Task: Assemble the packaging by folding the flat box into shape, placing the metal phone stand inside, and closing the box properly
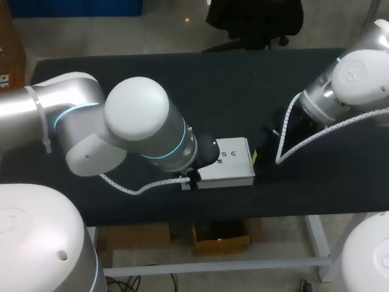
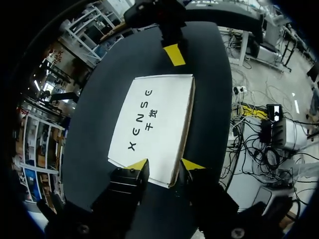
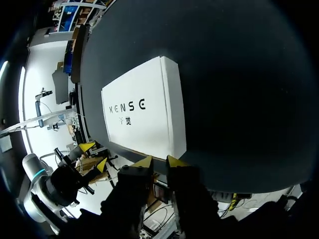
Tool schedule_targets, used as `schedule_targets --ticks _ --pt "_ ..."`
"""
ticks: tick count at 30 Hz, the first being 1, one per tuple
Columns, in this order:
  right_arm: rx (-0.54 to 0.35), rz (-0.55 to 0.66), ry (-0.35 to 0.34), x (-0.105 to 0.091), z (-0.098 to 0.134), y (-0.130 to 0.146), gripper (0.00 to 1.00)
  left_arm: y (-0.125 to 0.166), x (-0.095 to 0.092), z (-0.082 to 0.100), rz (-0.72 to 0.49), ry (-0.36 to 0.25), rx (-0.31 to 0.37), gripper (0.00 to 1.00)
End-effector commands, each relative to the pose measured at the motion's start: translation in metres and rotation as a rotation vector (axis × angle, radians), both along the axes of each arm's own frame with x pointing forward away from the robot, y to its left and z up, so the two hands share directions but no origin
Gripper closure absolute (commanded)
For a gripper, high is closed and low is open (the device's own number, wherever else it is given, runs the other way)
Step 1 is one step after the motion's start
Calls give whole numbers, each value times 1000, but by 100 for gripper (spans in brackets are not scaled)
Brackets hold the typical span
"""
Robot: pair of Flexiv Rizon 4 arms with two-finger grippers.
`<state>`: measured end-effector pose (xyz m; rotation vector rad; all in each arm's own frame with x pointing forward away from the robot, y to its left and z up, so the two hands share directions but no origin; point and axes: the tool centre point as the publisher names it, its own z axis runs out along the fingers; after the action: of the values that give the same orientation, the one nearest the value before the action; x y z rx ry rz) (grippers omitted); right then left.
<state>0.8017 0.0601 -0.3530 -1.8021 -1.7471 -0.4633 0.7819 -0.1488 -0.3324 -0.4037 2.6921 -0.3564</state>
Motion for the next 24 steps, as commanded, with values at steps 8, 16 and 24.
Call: schedule_targets --ticks 8,16,24 --pt "-4 -91 -256 2 28 -50 0 -15 -32 26 188 55 63 0" --pt "-80 -5 -557 18 51 -76 0 -21 -47 23 366 158 32 0" --pt "-120 84 -756 34 64 -102 0 -24 -61 9 565 242 -5 0"
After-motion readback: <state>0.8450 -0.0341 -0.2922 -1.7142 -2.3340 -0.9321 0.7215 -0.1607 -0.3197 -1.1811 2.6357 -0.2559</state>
